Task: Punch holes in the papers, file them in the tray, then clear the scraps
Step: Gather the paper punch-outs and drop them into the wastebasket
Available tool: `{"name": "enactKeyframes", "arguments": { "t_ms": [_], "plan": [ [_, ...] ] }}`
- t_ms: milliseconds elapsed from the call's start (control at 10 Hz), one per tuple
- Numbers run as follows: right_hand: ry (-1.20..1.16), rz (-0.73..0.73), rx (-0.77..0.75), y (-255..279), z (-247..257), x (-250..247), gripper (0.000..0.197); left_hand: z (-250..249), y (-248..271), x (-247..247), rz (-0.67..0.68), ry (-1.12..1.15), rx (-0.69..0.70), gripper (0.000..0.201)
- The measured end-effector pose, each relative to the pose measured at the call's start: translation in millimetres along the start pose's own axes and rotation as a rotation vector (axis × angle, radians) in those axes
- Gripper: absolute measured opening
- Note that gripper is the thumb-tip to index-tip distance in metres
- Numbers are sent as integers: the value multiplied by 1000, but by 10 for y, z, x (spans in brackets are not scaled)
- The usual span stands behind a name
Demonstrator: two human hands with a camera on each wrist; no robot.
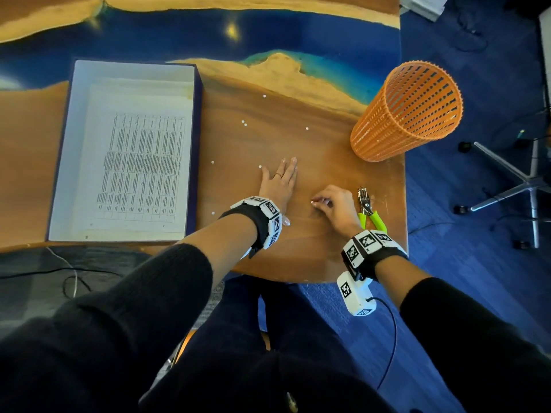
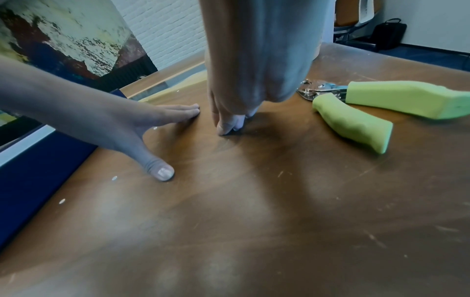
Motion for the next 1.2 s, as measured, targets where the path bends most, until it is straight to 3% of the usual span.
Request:
{"name": "enactKeyframes", "arguments": {
  "t_ms": [600,700,800,900,1200],
  "plan": [
    [355,45,-115,41,152,49,16,-5,-19,-4,1,-8,7,134],
    [402,76,-99,58,166,72,36,-9,-17,-7,-3,-6,12,134],
    [476,123,-43,97,264,51,23,-11,7,-24,-5,-3,11,134],
    [496,104,-12,103,258,51,36,-21,16,-38,-11,5,11,134],
    [89,17,127,27,432,-246,24,-30,-90,-61,50,-66,-18,133]
  ]
}}
Point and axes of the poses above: each hand's wrist, its own y-axis away from the middle knuckle, its own x-axis out of the palm, z = x × y, the point moved 2 cm from there along -y, towards the middle knuckle, and after that the axes turned 15 degrees about x, right-handed, at the moved point
